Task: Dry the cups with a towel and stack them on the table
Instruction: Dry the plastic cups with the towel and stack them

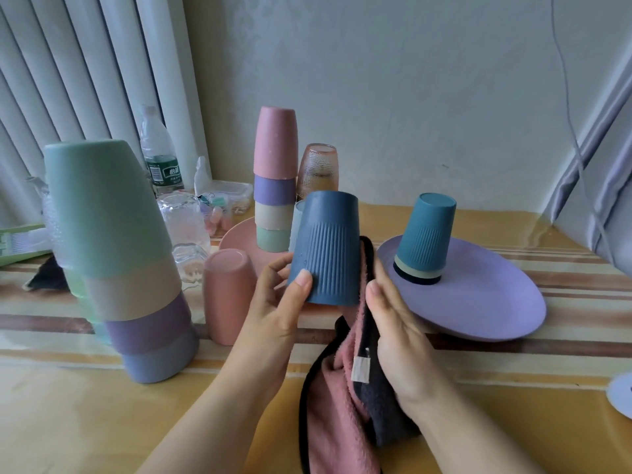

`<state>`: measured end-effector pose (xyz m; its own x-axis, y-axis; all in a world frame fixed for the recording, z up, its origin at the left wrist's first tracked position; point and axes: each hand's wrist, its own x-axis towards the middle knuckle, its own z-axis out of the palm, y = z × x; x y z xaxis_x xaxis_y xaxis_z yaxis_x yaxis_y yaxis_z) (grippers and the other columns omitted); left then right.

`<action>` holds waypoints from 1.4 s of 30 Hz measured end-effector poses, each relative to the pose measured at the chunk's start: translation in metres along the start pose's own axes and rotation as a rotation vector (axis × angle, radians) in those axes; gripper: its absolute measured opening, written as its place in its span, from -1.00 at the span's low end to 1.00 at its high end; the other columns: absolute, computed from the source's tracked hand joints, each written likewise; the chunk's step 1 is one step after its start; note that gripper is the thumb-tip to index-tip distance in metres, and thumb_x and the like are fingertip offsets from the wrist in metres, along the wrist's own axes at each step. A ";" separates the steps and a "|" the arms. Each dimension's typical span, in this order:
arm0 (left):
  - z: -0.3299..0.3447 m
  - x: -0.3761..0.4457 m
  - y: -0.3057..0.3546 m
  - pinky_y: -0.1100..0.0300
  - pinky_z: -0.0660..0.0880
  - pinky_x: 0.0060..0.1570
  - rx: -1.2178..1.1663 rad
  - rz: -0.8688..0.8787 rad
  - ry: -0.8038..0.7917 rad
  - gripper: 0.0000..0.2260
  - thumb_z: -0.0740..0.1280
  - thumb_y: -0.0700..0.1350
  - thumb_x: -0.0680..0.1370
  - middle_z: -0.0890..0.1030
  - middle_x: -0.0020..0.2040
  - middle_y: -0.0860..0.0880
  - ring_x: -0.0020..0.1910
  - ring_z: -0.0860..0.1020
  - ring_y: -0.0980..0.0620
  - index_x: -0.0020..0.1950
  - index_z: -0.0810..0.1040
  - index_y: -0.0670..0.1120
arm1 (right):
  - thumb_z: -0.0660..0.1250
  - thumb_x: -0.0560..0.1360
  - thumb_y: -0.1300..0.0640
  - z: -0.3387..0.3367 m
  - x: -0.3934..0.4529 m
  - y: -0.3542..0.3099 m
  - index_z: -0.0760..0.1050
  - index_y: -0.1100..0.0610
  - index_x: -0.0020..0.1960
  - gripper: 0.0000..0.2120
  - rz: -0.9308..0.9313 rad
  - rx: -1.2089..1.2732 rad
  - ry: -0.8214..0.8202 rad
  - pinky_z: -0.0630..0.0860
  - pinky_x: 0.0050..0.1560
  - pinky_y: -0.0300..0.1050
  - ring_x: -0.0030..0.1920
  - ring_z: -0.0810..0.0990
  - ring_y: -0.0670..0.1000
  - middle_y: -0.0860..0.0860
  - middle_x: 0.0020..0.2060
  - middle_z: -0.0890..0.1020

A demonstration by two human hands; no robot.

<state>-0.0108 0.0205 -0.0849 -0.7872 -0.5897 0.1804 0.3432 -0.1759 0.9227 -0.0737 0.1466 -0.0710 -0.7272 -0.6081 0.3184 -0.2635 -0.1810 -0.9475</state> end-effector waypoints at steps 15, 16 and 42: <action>0.006 -0.011 -0.002 0.02 0.56 0.14 0.354 0.052 -0.076 -0.59 0.44 0.19 0.44 0.67 0.03 0.13 0.05 0.63 0.14 0.23 0.52 0.10 | -0.01 0.61 -0.10 0.009 0.001 0.009 -0.14 -0.32 0.38 -0.57 -0.208 -0.380 -0.025 -0.12 0.34 -0.55 0.46 -0.21 -0.35 -0.26 0.50 -0.17; 0.007 -0.013 -0.004 0.08 0.55 0.14 0.384 0.046 -0.119 -0.58 0.43 0.20 0.43 0.67 0.05 0.14 0.06 0.62 0.15 0.23 0.51 0.10 | -0.02 0.60 -0.12 0.005 0.003 0.009 -0.13 -0.32 0.38 -0.57 -0.218 -0.370 0.012 -0.13 0.37 -0.52 0.46 -0.20 -0.34 -0.25 0.50 -0.14; -0.004 0.001 -0.003 0.04 0.60 -0.04 0.143 0.036 0.083 -0.43 0.36 0.31 0.34 0.66 0.05 -0.02 0.08 0.63 -0.04 0.18 0.50 -0.04 | 0.09 0.47 -0.10 -0.005 0.004 0.004 0.29 -0.37 0.19 -0.68 0.022 0.051 0.030 0.17 0.24 -0.60 0.26 0.22 -0.54 -0.65 0.13 0.34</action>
<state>-0.0105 0.0175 -0.0886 -0.7288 -0.6574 0.1915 0.2896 -0.0425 0.9562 -0.0803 0.1472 -0.0737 -0.7517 -0.5888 0.2970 -0.2148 -0.2072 -0.9544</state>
